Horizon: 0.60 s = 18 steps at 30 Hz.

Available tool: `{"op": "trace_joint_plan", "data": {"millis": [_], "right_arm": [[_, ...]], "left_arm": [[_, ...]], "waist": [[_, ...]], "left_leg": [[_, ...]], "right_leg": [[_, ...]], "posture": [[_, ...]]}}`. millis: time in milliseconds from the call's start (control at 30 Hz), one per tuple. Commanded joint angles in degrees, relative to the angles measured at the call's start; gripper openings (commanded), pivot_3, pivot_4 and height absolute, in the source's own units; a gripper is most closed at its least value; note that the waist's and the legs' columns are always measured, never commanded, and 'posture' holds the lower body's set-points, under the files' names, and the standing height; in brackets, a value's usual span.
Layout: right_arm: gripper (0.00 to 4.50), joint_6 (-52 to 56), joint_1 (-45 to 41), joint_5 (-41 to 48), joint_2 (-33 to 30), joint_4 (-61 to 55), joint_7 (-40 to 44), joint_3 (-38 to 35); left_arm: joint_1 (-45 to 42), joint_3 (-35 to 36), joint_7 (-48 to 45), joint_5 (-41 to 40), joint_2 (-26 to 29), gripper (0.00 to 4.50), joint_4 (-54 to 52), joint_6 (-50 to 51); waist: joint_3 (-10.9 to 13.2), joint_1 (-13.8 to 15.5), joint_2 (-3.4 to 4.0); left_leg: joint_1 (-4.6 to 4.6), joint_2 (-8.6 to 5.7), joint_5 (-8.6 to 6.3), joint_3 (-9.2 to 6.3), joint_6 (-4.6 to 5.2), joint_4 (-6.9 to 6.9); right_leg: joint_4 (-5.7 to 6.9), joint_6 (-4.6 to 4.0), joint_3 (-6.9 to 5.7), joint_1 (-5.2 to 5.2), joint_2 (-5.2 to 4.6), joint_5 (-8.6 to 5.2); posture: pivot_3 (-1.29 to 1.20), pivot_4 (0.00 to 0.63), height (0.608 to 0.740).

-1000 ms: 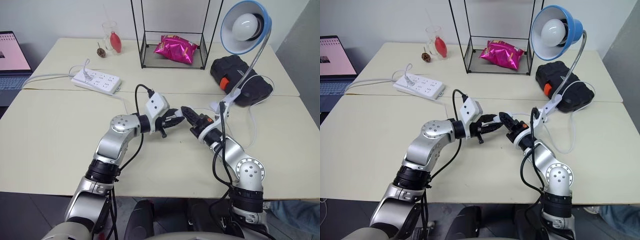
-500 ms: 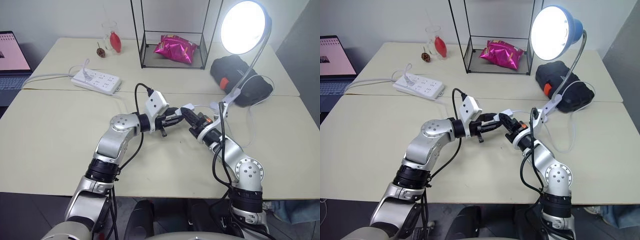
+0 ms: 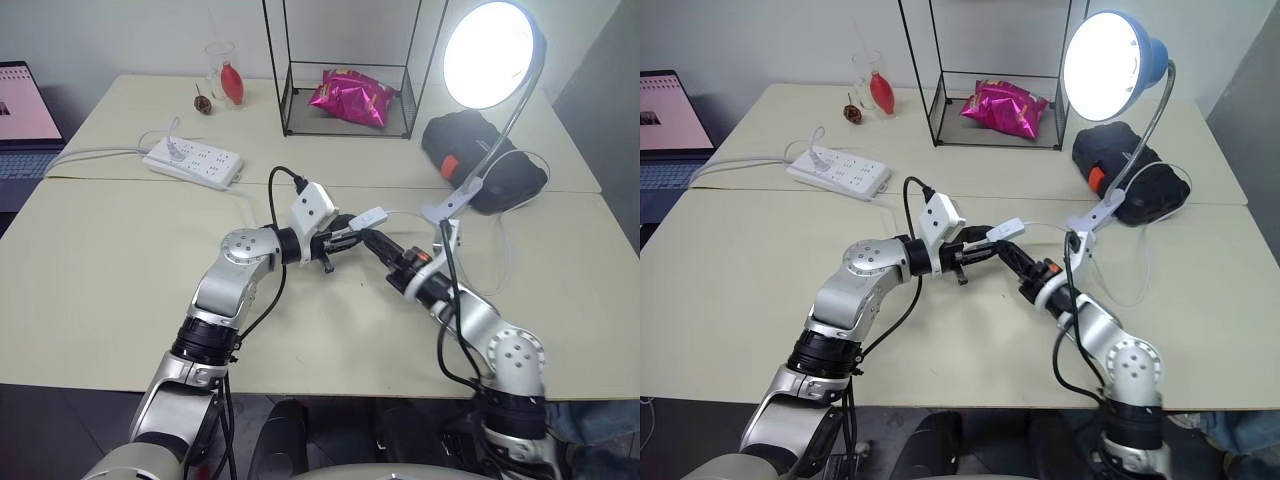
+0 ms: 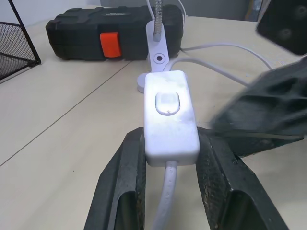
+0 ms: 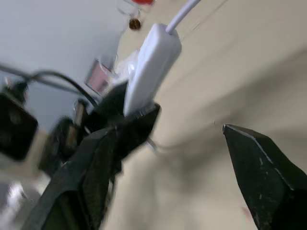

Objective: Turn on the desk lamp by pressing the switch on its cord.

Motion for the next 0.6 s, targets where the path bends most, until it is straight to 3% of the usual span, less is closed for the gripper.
{"op": "trace_joint_plan", "data": {"millis": [33,167,333,567,600], "right_arm": [[4.5,4.3,-0.54,2.23,-8.4,-8.46,4.88,0.55],[4.5,5.46,-3.41,-6.23,-22.77,-14.9,15.25,3.48],[4.5,-0.66,-6.67,-19.11,-36.37,-17.34,29.61,8.31],[4.5,-9.18,-7.12,-31.77,-42.05,-14.7,40.69,11.21],[4.5,-9.79,-7.12,-32.88,-42.09,-14.28,41.45,11.35]], "left_arm": [[-0.72,-0.48,-3.28,1.01,2.17,1.1,2.78,-4.02],[-0.96,-3.13,-6.66,4.67,4.47,1.1,9.35,-11.26],[-2.41,-4.42,-9.28,6.25,4.08,1.1,15.86,-16.58],[-4.44,-4.52,-9.7,7.85,2.52,1.1,22.07,-20.49],[-4.53,-4.37,-9.67,7.83,2.43,1.45,22.35,-20.33]], "waist": [[0.02,-0.26,0.04],[0.03,-0.56,0.04],[0.01,-0.46,0.0],[0.02,-0.03,-0.02],[0.02,0.01,-0.02]], "left_leg": [[0.0,-0.01,0.0,0.01,0.0,0.0],[0.05,0.07,0.0,0.0,0.01,-0.14],[0.0,0.06,0.0,0.02,0.01,-0.17],[-0.31,-0.01,0.0,0.03,0.0,-0.19],[-0.32,-0.02,0.0,0.03,0.0,-0.19]], "right_leg": [[0.01,-0.01,0.01,-0.02,0.0,-0.01],[0.04,-0.06,0.01,-0.08,0.11,-0.05],[-0.08,-0.06,0.0,-0.13,0.1,-0.05],[-0.19,0.01,-0.03,-0.31,-0.01,-0.08],[-0.19,0.02,-0.03,-0.33,-0.02,-0.08]], "posture": [[0.0,0.15,0.74],[0.0,0.15,0.74],[0.0,0.15,0.74],[0.0,0.15,0.74],[0.0,0.15,0.74]]}}
